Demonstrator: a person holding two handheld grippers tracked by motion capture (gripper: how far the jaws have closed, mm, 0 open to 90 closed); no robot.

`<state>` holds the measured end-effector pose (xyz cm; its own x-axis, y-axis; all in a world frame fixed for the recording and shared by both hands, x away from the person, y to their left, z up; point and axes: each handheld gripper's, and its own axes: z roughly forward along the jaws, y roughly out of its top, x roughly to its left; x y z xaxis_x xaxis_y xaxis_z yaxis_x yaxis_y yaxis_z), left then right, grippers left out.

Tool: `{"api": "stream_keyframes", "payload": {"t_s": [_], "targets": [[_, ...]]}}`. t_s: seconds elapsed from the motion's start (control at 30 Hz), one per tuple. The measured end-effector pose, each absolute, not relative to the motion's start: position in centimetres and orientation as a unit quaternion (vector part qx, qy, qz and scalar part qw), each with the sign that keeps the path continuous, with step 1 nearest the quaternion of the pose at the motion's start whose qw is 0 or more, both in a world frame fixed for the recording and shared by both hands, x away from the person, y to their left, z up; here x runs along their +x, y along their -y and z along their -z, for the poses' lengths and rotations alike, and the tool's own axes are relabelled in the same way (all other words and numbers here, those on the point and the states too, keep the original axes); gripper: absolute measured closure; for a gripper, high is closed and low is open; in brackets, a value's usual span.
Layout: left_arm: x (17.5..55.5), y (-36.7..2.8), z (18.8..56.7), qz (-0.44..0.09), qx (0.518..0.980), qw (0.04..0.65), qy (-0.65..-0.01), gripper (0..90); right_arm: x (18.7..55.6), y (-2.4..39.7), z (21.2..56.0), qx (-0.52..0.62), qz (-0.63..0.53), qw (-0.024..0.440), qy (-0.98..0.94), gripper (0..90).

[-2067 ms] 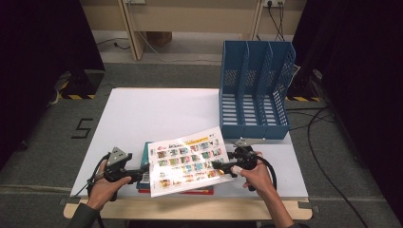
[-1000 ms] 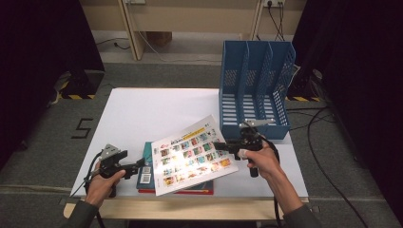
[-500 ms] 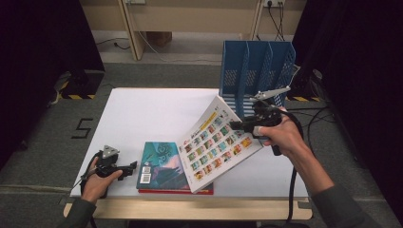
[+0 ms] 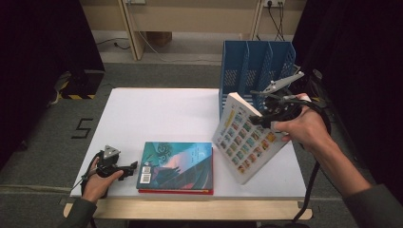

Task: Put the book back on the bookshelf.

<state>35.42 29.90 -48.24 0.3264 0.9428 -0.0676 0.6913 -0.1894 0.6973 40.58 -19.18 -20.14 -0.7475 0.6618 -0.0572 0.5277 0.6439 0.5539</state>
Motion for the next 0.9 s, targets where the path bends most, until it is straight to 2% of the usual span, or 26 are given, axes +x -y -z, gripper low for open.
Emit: {"api": "stream_keyframes", "payload": {"t_s": [0.23,0.43,0.63,0.9], "targets": [[35.5,-29.9,48.3,-0.193,0.746,0.325,-0.547,12.1,40.6,20.2,21.4,0.340,-0.209,0.140,-0.906,74.0],[35.5,-29.9,48.3,-0.194,0.747,0.325,-0.547,11.9,40.2,21.6,22.0,0.358,-0.240,0.108,-0.896,73.6],[35.5,-29.9,48.3,-0.195,0.746,0.326,-0.547,11.8,40.6,22.5,22.3,0.381,-0.249,0.097,-0.885,72.3],[35.5,-29.9,48.3,-0.194,0.747,0.325,-0.547,11.9,40.8,21.8,22.6,0.376,-0.237,0.069,-0.893,68.5]]}}
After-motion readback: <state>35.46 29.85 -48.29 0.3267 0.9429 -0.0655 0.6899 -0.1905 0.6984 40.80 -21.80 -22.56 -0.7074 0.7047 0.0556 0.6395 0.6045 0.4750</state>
